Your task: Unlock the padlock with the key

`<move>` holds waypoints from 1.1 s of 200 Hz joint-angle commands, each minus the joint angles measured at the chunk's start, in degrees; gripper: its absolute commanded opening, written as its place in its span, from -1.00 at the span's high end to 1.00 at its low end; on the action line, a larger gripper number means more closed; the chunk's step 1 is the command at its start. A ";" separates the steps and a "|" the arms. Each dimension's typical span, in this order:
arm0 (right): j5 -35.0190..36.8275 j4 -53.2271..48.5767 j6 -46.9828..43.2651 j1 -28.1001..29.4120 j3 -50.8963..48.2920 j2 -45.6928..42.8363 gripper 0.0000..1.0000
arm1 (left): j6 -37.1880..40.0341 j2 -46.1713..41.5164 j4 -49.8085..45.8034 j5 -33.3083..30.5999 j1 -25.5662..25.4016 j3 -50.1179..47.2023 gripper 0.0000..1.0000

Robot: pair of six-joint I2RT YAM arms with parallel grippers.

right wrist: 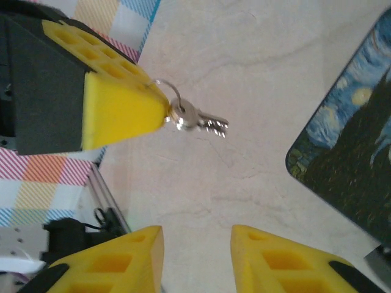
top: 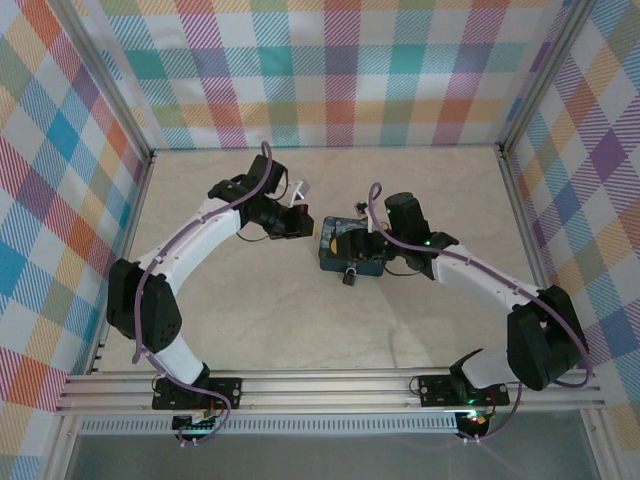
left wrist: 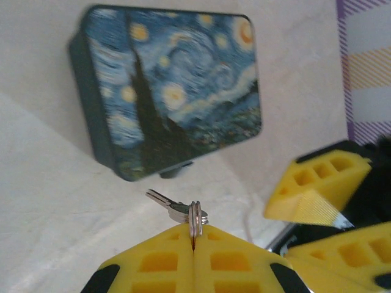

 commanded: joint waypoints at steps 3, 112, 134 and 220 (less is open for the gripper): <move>1.38 2.23 -13.40 0.15 -0.56 -1.56 0.39 | -0.58 -2.35 -1.51 3.68 -2.28 2.29 1.00; -2.68 2.53 -21.82 0.15 0.67 -0.21 0.09 | -0.55 -2.62 -4.74 2.91 -3.41 4.34 1.00; -3.16 2.53 -22.64 0.15 -0.19 -1.04 0.07 | -0.92 -2.20 -4.62 2.86 -3.41 4.71 1.00; -4.78 3.37 -23.29 0.18 2.02 -0.03 0.15 | -1.35 -1.91 -4.75 3.77 -3.50 5.17 1.00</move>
